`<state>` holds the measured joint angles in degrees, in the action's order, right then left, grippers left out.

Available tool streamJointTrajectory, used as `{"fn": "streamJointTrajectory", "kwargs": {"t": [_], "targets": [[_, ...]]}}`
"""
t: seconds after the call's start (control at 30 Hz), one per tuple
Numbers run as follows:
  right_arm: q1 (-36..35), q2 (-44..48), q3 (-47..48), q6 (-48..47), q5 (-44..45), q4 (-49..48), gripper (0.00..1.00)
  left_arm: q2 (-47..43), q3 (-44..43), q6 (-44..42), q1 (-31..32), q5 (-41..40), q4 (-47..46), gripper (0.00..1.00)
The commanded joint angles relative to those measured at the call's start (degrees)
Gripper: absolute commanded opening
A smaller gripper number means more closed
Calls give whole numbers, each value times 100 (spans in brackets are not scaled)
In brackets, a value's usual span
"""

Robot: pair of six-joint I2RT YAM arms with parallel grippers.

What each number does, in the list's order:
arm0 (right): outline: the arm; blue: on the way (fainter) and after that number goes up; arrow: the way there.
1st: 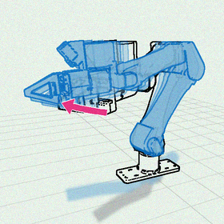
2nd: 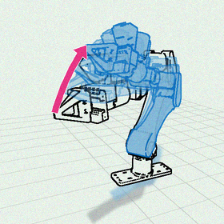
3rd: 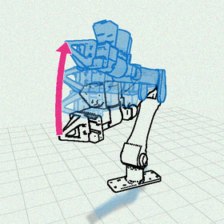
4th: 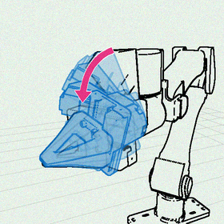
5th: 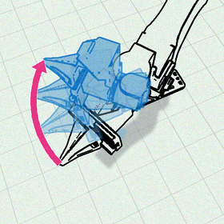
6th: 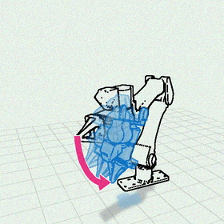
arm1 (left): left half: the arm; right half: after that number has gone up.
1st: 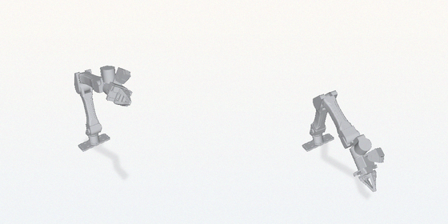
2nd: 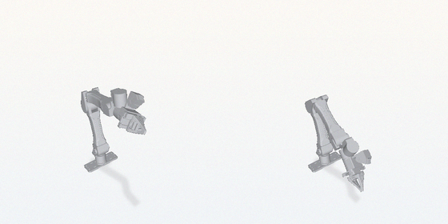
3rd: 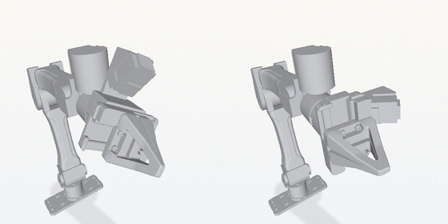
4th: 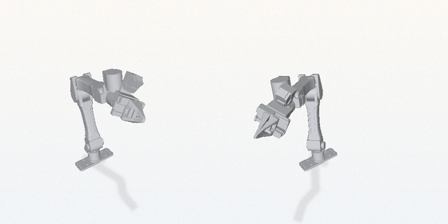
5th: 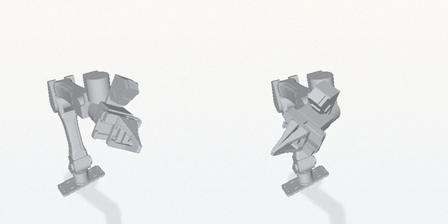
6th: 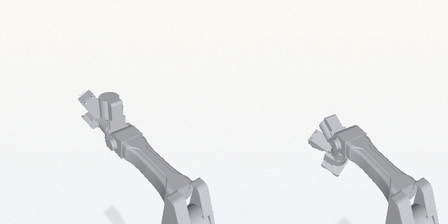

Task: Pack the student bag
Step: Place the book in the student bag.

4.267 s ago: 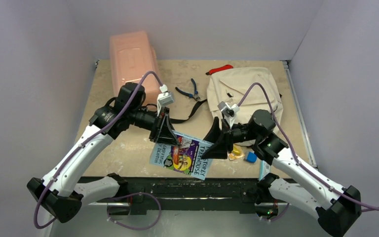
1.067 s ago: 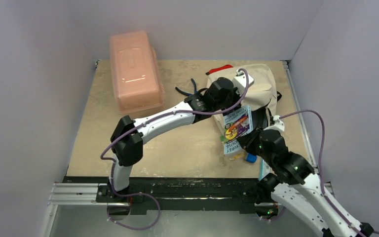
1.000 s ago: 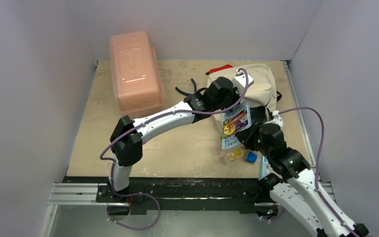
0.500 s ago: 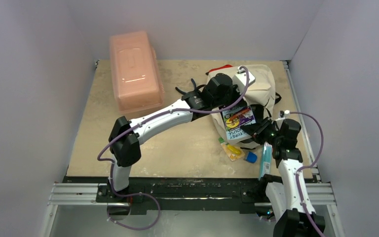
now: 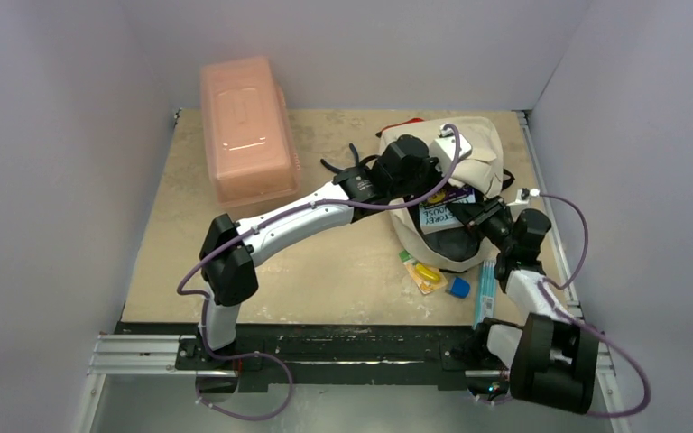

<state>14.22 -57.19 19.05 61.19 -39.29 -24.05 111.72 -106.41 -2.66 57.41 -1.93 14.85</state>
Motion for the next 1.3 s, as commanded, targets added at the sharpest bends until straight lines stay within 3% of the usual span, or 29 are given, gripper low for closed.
{"fn": "streamJointTrajectory", "kwargs": {"t": [0.0, 0.07, 0.13, 0.23, 0.43, 0.57, 0.8, 0.87, 0.93, 1.03, 1.07, 1.2, 1.27], "targets": [[-29, -1148, 361, -176, 960, -2691, 0, -381, -430, -45, 143, 142, -318, 0], [-136, -1833, 632, -406, 1173, -2996, 5, -353, -463, -2, 156, 80, -307, 0], [-251, -2375, 876, -434, 1210, -3291, 25, -328, -476, 42, 164, 53, -323, 0], [-359, -2710, 1544, -950, 1557, -1945, 39, -261, -522, 84, 166, 11, -291, 0], [-367, -1967, 1606, -1763, 2174, 353, 83, -242, -542, 37, 162, -51, -246, 0], [-370, -1374, 1290, -2053, 2117, 1120, 91, -218, -574, 58, 161, 12, -246, 0], [-368, -442, 892, -2129, 2309, 1598, 88, -189, -539, 103, 167, 44, -168, 0], [-367, -539, 886, -2091, 2281, 1415, 82, -197, -546, 124, 160, 71, -150, 0], [-368, -732, 841, -1986, 2165, 931, 65, -211, -555, 154, 163, 103, -143, 0], [-378, -1191, 790, -1769, 2193, -5, 10, -205, -565, 204, 165, 134, -129, 0], [-401, -1329, 800, -1696, 2287, -312, 0, -203, -565, 219, 164, 151, -131, 0], [-578, -2013, 1223, -1897, 2863, -1233, 0, -166, -569, 427, 166, 167, -126, 0], [-587, -2178, 1511, -2060, 3110, -948, 29, -165, -566, 456, 166, 167, -102, 0]]}}
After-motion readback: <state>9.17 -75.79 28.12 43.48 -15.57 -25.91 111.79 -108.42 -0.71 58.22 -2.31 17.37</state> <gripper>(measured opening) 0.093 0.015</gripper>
